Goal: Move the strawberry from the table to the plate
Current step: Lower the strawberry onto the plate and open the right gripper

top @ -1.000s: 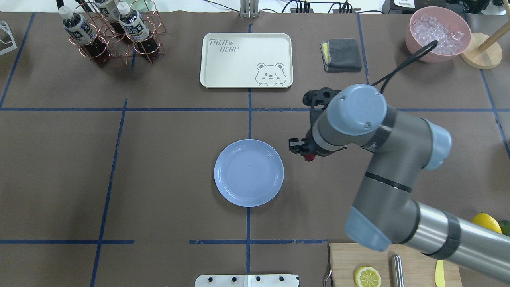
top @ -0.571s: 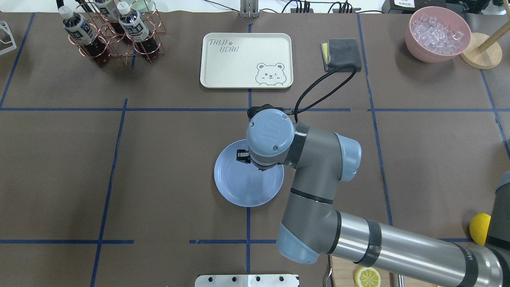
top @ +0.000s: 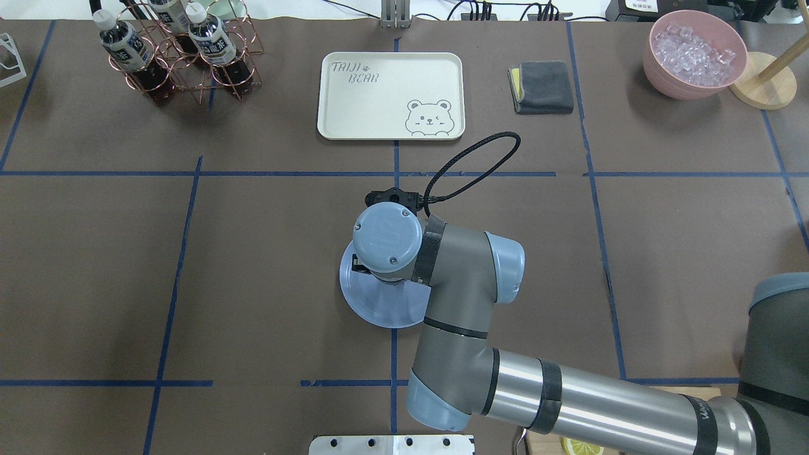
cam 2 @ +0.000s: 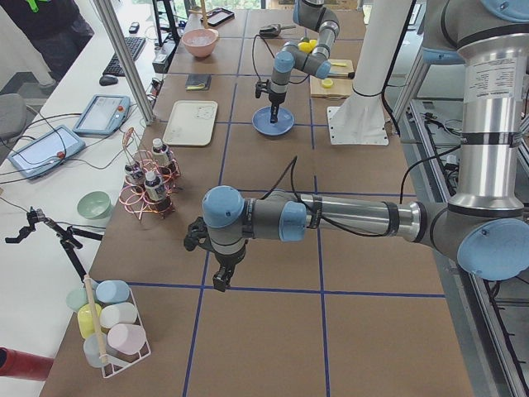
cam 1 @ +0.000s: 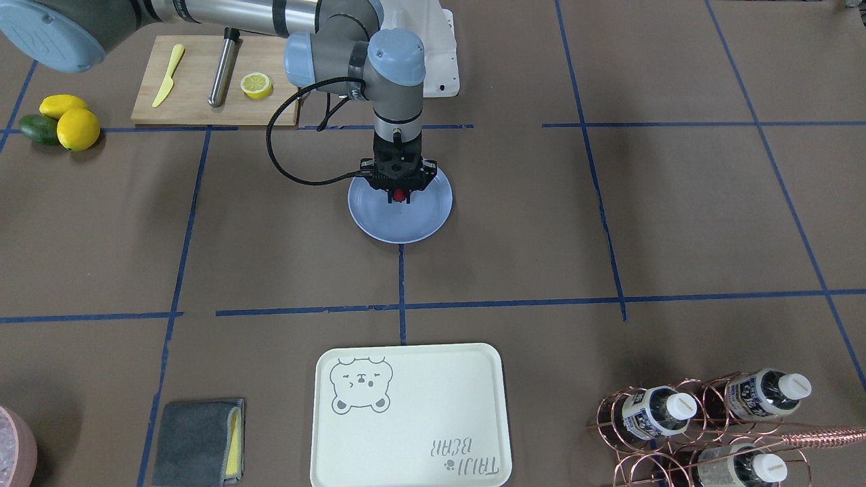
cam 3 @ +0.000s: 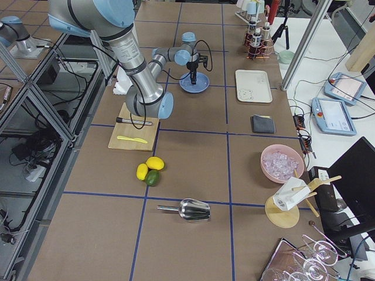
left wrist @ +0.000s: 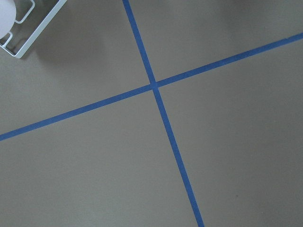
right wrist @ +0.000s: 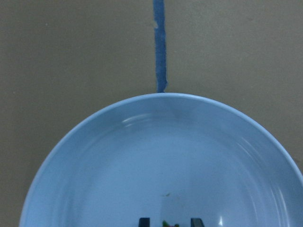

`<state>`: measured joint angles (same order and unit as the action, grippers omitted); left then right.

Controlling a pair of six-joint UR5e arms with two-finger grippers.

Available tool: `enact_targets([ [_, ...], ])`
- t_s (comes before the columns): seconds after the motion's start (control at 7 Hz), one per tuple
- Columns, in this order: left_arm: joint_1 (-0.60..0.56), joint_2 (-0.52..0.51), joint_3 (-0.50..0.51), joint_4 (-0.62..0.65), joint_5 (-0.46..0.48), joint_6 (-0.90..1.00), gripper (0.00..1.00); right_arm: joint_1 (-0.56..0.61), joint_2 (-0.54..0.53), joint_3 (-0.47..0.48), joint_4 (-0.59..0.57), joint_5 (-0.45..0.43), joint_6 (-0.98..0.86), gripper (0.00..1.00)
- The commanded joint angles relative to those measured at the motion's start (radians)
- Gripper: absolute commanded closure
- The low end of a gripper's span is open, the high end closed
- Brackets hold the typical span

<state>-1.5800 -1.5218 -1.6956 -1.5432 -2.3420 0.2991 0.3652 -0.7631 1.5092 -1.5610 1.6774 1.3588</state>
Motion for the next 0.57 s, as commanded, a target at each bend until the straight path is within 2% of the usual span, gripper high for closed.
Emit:
enact_targets([
  [0.0,0.000,0.002,0.001,0.000,0.000,0.000,0.00,-0.002,0.002,-0.004,0.001,-0.001,-0.001,1.00],
  [0.43,0.000,0.002,0.001,0.000,0.000,0.000,0.00,-0.002,-0.005,-0.007,0.001,-0.001,-0.012,1.00],
])
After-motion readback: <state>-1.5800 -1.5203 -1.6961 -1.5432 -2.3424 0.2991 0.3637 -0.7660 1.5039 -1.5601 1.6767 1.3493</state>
